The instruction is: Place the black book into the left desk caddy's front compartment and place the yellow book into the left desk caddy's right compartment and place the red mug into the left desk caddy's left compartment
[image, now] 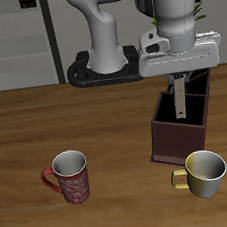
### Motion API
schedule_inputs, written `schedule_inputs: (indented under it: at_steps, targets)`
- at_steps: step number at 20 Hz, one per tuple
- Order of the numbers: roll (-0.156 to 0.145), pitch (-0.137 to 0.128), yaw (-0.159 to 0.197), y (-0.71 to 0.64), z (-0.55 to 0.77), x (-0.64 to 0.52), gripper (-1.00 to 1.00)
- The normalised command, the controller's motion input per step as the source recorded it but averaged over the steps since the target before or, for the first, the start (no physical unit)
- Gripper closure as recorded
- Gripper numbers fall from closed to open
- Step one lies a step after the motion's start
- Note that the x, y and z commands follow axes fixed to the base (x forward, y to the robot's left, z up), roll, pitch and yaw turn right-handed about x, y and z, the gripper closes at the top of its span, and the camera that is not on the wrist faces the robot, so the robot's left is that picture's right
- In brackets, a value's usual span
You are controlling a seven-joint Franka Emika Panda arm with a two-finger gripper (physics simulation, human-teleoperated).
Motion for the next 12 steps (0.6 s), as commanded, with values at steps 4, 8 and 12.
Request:
schedule_inputs:
  at_steps: [4, 8, 12]
  targets:
    - [-0.005, 0.04, -0.004, -0.09, -0.3, 0.06, 1.0]
    - [0.001, 0.052, 0.004, 0.0, -0.37, 0.08, 1.0]
    - [0.005, 0.069, 0.022, 0.04, -0.47, 0.11, 1.0]
